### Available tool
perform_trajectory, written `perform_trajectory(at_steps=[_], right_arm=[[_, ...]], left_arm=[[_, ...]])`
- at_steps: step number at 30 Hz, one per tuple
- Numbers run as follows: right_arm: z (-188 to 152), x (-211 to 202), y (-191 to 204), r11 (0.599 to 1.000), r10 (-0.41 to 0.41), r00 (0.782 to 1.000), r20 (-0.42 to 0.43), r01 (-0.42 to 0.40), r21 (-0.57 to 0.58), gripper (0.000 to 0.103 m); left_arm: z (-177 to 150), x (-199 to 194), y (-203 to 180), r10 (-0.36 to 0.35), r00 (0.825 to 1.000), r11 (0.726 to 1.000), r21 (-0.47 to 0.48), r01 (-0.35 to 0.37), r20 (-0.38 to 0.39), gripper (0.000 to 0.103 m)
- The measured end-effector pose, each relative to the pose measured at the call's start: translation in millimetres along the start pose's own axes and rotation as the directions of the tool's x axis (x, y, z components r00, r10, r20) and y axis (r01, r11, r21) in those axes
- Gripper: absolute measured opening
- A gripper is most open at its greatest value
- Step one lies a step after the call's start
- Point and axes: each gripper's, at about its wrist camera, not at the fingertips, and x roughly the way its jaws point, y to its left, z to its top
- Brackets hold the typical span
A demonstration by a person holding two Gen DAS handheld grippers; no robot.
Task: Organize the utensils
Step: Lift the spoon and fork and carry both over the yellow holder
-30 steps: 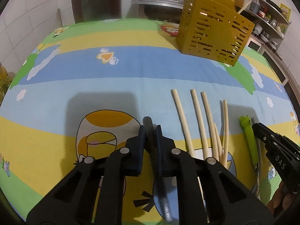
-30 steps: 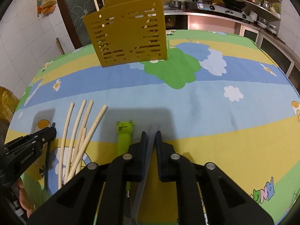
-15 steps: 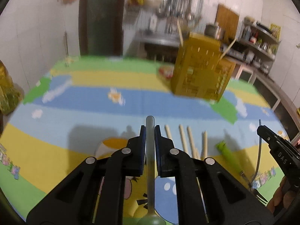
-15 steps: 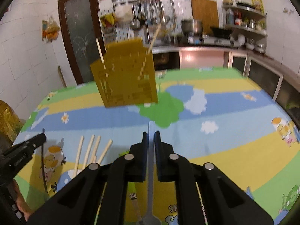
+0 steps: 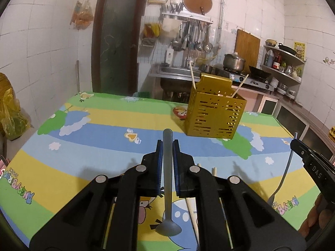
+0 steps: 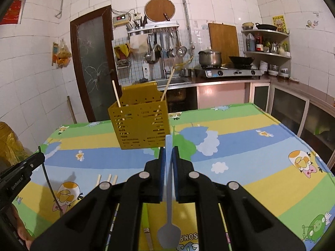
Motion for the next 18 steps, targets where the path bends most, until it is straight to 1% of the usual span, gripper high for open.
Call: perform_trajectory(at_steps=[8, 13, 16, 18], right_arm=[[4, -8, -4, 1.000, -0.003, 1.000, 0.030, 0.003, 0.001, 0.007], [16, -10, -3, 1.000, -0.006, 0.998, 0.065, 0.006, -0.001, 0.007], [31, -10, -1, 1.000, -0.008, 0.995, 0.095, 0.009, -0.011, 0.007], [47, -8, 0, 1.000, -0.005, 0.993, 0.120, 0.007, -0.014, 0.007]], left_arm=[[5, -9, -6, 0.001, 0.999, 1.000, 0.019, -0.001, 0.034, 0.008], [21, -11, -8, -0.003, 0.998, 1.000, 0.017, 0.002, 0.066, 0.008], [38, -8, -11, -0.003, 0.995, 1.000, 0.020, 0.001, 0.101, 0.008], [53, -5, -14, -0.014, 0.993, 1.000, 0.015, 0.012, 0.121, 0.008]])
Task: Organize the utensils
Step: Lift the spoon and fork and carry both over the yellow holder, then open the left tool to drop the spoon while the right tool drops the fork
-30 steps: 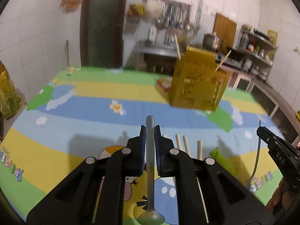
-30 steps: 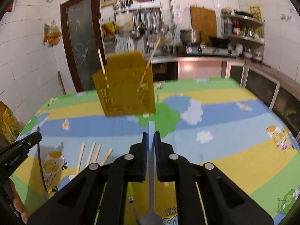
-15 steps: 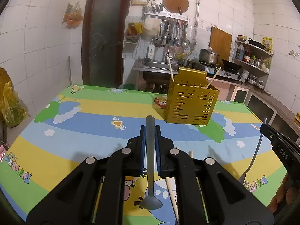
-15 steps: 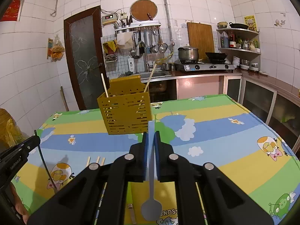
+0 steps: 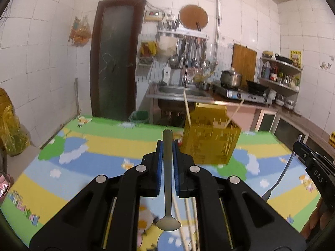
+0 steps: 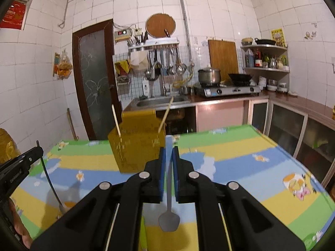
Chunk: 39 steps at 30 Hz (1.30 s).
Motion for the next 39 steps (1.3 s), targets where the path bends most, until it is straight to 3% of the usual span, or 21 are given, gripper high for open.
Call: perform_trajectory(at_steps=[11, 20, 24, 31, 39], right_arm=[[99, 55, 11, 0.999, 0.015, 0.995, 0.098, -0.018, 0.031, 0.007], [146, 125, 20, 0.995, 0.029, 0.994, 0.108, -0.039, 0.093, 0.007], [144, 154, 26, 0.995, 0.028, 0.996, 0.083, -0.035, 0.092, 0.007], [115, 198, 23, 0.996, 0.028, 1.000, -0.015, -0.026, 0.086, 0.007], [76, 228, 24, 0.998, 0.049, 0.992, -0.117, -0.043, 0.049, 0.007]], left_arm=[[108, 38, -41, -0.096, 0.982, 0.995, -0.005, 0.099, 0.164, 0.008], [155, 114, -63, -0.136, 0.975, 0.990, -0.008, 0.140, 0.177, 0.008], [150, 155, -69, -0.143, 0.980, 0.989, -0.011, 0.146, 0.138, 0.008], [109, 221, -69, -0.135, 0.991, 0.991, -0.010, 0.136, 0.013, 0.008], [77, 239, -56, -0.111, 0.991, 0.994, -0.026, 0.110, -0.072, 0.008]])
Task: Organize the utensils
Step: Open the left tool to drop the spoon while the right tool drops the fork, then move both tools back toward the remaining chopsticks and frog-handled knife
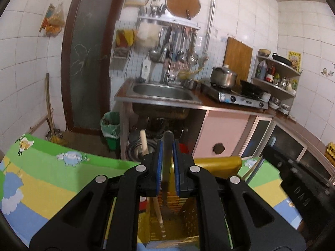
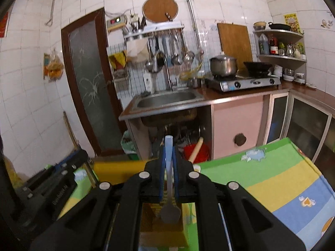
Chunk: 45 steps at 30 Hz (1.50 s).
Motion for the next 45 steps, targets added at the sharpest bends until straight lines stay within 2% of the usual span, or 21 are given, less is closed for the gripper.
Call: perform_trajectory(at_steps=[3, 5, 6, 7, 10, 11, 12, 13, 14, 15, 18, 21, 24, 28, 37, 40, 45], right_arm=[[-11, 12, 0, 0.999, -0.006, 0.998, -0.056, 0.004, -0.034, 0.007], [-15, 13, -1, 0.999, -0.008, 0.997, -0.075, 0.004, -0.053, 0.007], [-15, 13, -2, 0.998, -0.010, 0.996, -0.084, 0.005, -0.062, 0.008], [-16, 12, -1, 0.997, -0.015, 0.996, -0.088, 0.009, -0.070, 0.008], [-7, 4, -4, 0.994, -0.042, 0.994, -0.102, 0.032, -0.103, 0.009], [-3, 1, -6, 0.994, -0.042, 0.993, -0.106, 0.031, -0.103, 0.010], [1, -4, -9, 0.995, -0.038, 0.993, -0.108, 0.027, -0.098, 0.021], [4, -9, -10, 0.996, -0.035, 0.994, -0.104, 0.025, -0.091, 0.047], [7, -19, -14, 0.997, -0.029, 0.996, -0.085, 0.022, -0.074, 0.059], [10, -28, -16, 0.998, -0.023, 0.998, -0.061, 0.019, -0.064, 0.065], [10, -53, -21, 0.997, -0.004, 0.998, -0.056, 0.000, -0.071, 0.066], [0, -74, -22, 0.995, 0.020, 0.997, -0.078, -0.027, -0.091, 0.073], [-16, -96, -24, 0.994, 0.034, 0.996, -0.083, -0.043, -0.105, 0.080], [-48, -119, -35, 0.996, 0.054, 0.991, -0.123, -0.062, -0.060, 0.084], [-125, -119, -55, 1.000, 0.006, 0.975, -0.220, -0.008, -0.009, 0.084], [-145, -111, -52, 0.999, -0.012, 0.966, -0.256, 0.002, -0.040, 0.084], [-163, -98, -45, 0.998, -0.024, 0.955, -0.296, 0.005, -0.066, 0.084]], left_arm=[[-1, -3, 1, 0.005, 1.000, 1.000, -0.003, -0.005, -0.014, 0.011], [1, -15, 4, 0.007, 1.000, 1.000, -0.016, -0.007, -0.020, 0.033], [4, -22, 5, 0.007, 1.000, 1.000, -0.026, -0.007, -0.013, 0.050], [5, -32, 7, 0.008, 1.000, 0.999, -0.035, -0.008, 0.003, 0.061], [12, -70, 10, 0.013, 0.999, 1.000, -0.024, -0.012, 0.038, 0.078], [13, -78, 10, 0.016, 0.999, 1.000, -0.020, -0.015, 0.041, 0.080], [15, -88, 11, 0.022, 0.999, 1.000, -0.015, -0.021, 0.045, 0.084], [17, -102, 14, 0.033, 0.998, 0.999, -0.011, -0.033, 0.050, 0.088], [19, -109, 16, 0.042, 0.998, 0.999, -0.012, -0.042, 0.052, 0.090], [19, -119, 18, 0.052, 0.997, 0.999, -0.011, -0.052, 0.051, 0.093], [15, -145, 23, 0.089, 0.995, 0.996, 0.013, -0.090, 0.052, 0.098], [2, -164, 32, 0.122, 0.992, 0.992, 0.022, -0.122, 0.031, 0.098], [-22, -174, 43, 0.133, 0.991, 0.991, 0.013, -0.133, -0.023, 0.098], [-58, -175, 57, 0.154, 0.984, 0.988, -0.002, -0.154, -0.096, 0.098], [-118, -152, 82, 0.219, 0.957, 0.973, -0.034, -0.229, -0.191, 0.098], [-132, -143, 85, 0.219, 0.950, 0.972, -0.033, -0.232, -0.221, 0.098], [-154, -127, 79, 0.234, 0.930, 0.971, 0.023, -0.237, -0.285, 0.098]])
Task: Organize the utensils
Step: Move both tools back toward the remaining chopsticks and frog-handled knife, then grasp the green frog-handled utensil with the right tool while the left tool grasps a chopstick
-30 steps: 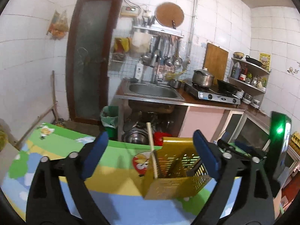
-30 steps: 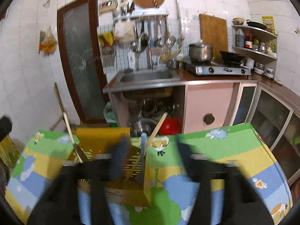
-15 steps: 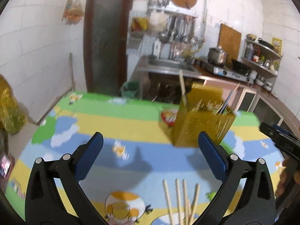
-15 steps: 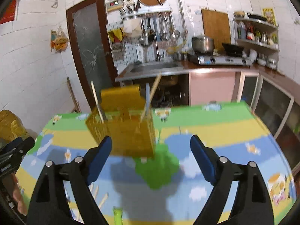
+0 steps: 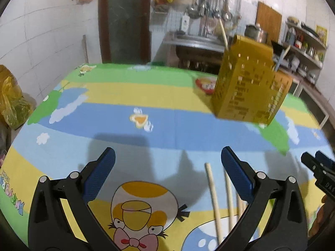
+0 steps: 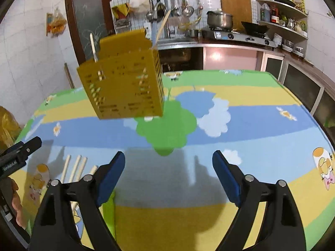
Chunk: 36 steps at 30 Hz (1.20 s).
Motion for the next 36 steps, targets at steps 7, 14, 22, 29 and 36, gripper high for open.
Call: perform_trajectory(at_steps=[7, 14, 22, 29, 36], right_arm=[[-20, 15, 27, 0.994, -0.003, 0.997, -0.077, -0.005, -0.111, 0.084], [-29, 3, 41, 0.992, 0.034, 0.996, -0.086, -0.044, -0.117, 0.084], [-44, 5, 51, 0.985, 0.017, 0.990, -0.143, -0.042, -0.170, 0.079], [-46, 9, 55, 0.981, 0.040, 0.984, -0.175, -0.071, -0.178, 0.043], [-42, 11, 50, 0.989, 0.039, 0.982, -0.185, -0.064, -0.135, 0.020]], left_arm=[[-13, 13, -11, -0.018, 0.997, 0.999, 0.036, 0.020, -0.075, 0.098], [-23, 23, -19, -0.023, 0.991, 0.998, 0.048, 0.030, -0.133, 0.098], [-30, 34, -27, 0.004, 0.983, 0.996, 0.084, 0.011, -0.182, 0.098], [-30, 37, -28, -0.014, 0.980, 0.997, 0.069, 0.028, -0.200, 0.097], [-31, 33, -34, -0.044, 0.977, 0.995, 0.077, 0.061, -0.207, 0.085]])
